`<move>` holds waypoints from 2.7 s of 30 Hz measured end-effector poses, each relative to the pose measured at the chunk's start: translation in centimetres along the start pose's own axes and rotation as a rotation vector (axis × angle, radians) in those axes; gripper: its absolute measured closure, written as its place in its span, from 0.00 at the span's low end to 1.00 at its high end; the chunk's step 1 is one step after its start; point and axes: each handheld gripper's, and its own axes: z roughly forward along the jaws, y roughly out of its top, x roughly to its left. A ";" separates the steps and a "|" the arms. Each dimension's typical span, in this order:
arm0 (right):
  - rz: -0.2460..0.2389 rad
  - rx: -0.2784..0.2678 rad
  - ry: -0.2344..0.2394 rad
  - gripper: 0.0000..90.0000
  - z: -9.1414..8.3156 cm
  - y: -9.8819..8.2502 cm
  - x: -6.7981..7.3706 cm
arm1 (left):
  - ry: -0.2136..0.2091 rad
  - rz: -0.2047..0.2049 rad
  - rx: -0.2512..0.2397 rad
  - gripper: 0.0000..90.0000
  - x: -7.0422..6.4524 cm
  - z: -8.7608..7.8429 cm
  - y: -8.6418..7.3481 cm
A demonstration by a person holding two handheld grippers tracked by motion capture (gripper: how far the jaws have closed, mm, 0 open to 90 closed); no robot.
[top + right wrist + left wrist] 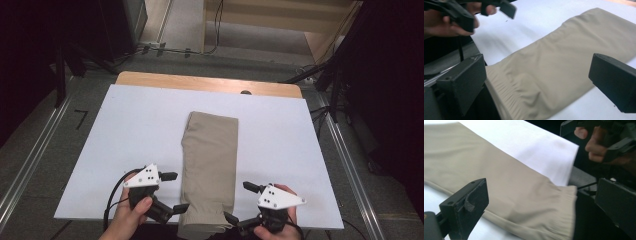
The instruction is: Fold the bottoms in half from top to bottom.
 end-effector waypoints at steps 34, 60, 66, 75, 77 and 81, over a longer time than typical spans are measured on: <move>0.207 0.170 -0.100 0.00 12.6 6.1 -21.5 | 0.195 -0.197 0.106 0.10 20.6 10.4 7.3; 0.219 0.253 -0.221 0.87 17.0 5.3 -23.5 | 0.366 -0.254 0.219 0.95 22.3 12.8 7.4; 0.225 0.209 -0.227 0.95 16.5 6.3 -23.6 | 0.345 -0.268 0.172 0.97 23.1 11.9 8.5; 0.190 0.097 -0.290 0.95 14.8 11.6 -24.5 | 0.367 -0.177 0.040 0.97 23.8 9.5 14.4; 0.189 0.061 -0.304 0.95 14.3 13.0 -24.7 | 0.382 -0.163 0.020 0.97 24.0 9.3 15.7; 0.213 -0.012 -0.369 0.60 14.0 14.9 -25.3 | 0.464 -0.168 -0.025 0.75 24.4 8.9 17.2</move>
